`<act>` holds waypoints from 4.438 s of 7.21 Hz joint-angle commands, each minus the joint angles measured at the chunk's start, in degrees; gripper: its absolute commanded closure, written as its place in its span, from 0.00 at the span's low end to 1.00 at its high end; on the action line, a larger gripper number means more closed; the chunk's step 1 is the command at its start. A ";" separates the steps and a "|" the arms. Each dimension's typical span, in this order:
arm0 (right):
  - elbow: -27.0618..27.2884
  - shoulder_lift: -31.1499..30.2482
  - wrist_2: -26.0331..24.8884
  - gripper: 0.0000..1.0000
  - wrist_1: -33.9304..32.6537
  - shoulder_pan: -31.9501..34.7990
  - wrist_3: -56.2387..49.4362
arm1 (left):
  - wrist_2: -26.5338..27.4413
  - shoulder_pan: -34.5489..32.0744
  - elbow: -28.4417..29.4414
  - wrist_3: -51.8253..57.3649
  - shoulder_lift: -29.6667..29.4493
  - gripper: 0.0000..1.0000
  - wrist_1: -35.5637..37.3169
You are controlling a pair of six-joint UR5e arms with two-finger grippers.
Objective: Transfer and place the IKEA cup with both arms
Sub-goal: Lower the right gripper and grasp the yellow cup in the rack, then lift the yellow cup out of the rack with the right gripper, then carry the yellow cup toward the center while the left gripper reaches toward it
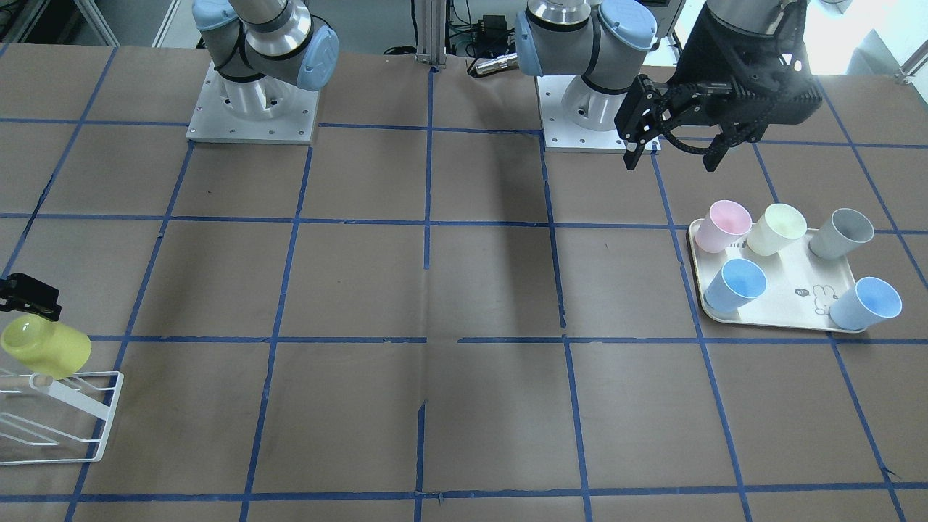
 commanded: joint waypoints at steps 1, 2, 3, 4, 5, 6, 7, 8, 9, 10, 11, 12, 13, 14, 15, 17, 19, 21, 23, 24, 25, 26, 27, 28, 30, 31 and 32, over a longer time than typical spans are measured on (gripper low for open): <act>0.05 1.37 -0.06 0.00 -0.80 0.00 0.07 | 0.05 0.00 -0.09 0.00 0.00 0.00 0.01; 0.05 1.98 0.02 0.00 -0.89 0.09 0.07 | 0.05 0.00 -0.44 0.00 0.26 0.00 0.01; 0.05 2.51 0.29 0.00 -0.80 0.09 0.15 | 0.05 0.00 -0.01 0.00 -0.08 0.00 0.01; 0.05 2.78 0.29 0.00 -0.80 0.09 0.15 | 0.05 0.00 -0.18 0.00 0.00 0.00 0.01; 0.05 2.87 0.29 0.02 -0.80 0.09 0.15 | 0.05 0.00 -0.27 0.00 0.00 0.00 0.01; 0.05 3.04 0.38 0.04 -0.89 0.09 0.15 | 0.05 0.00 -0.27 0.00 0.09 0.00 0.01; 0.05 3.05 0.38 0.15 -0.89 0.09 0.24 | -0.04 0.00 -0.27 0.00 0.18 0.00 0.01; -0.04 3.05 0.46 0.30 -1.15 0.09 0.16 | -0.04 0.00 -0.44 0.00 0.26 0.00 0.01; -0.04 3.05 0.46 0.41 -1.15 0.09 0.24 | -0.04 0.00 -0.18 0.00 0.09 0.00 0.01; -0.13 3.05 0.46 0.52 -1.15 0.09 0.16 | -0.04 0.00 -0.18 0.00 0.09 0.00 0.01; -0.13 2.96 0.46 0.57 -1.15 0.09 0.24 | -0.04 0.00 -0.18 0.00 0.18 0.00 0.01; -0.13 2.87 0.55 0.58 -1.15 0.09 0.24 | -0.04 0.00 -0.18 0.00 0.18 0.00 0.01; -0.30 2.43 0.55 0.58 -1.15 0.09 0.33 | -0.04 0.09 -0.27 0.00 0.18 0.00 0.01; -1.18 1.82 0.64 0.58 -0.81 0.09 0.24 | -0.04 0.09 -0.18 0.00 0.18 0.00 0.01; -1.45 -0.88 0.47 0.58 0.07 0.17 0.07 | 0.05 0.09 0.00 0.00 0.18 0.00 0.01; -1.53 -5.98 -0.15 0.58 5.67 0.26 0.07 | -0.04 0.09 0.08 0.00 0.26 0.00 0.01; -1.54 -13.00 0.37 0.58 12.43 0.35 0.07 | -5.91 1.05 0.60 -0.09 0.44 0.00 -0.08; -1.54 -19.16 4.91 0.58 22.96 0.35 0.50 | -9.32 2.54 0.09 -0.44 1.14 0.00 -1.04; -0.84 -20.25 16.66 0.58 29.85 0.35 0.68 | -16.11 7.96 -1.05 3.39 2.63 0.00 -13.02; -0.48 -19.55 26.73 0.59 36.57 0.35 -0.10 | -24.39 13.83 -1.84 6.47 2.99 0.00 -16.39; 0.22 -19.02 35.53 0.59 41.34 0.44 -4.20 | -26.99 17.37 -4.20 11.90 3.95 0.00 -20.43; 1.70 -19.28 42.41 0.58 48.17 0.44 -4.85 | -27.54 20.36 -6.66 19.00 4.91 0.00 -22.99; 2.76 -19.71 49.26 0.58 52.50 0.44 -4.25 | -32.68 23.70 -9.03 21.33 5.10 0.00 -24.76; 3.21 -19.80 53.25 0.58 58.20 0.44 -4.15 | -39.87 24.34 -12.27 21.53 4.32 0.00 -24.69; 3.21 -20.94 60.73 0.58 68.76 0.79 -4.41 | -50.69 20.16 -20.53 21.35 3.35 0.00 -24.07; 3.21 -21.99 61.28 0.58 73.94 1.66 -4.68 | -59.02 16.30 -23.35 21.36 3.17 0.00 -21.81; 3.21 -22.87 63.46 0.58 76.43 2.80 -4.77 | -63.01 10.87 -24.08 20.92 3.25 0.00 -20.48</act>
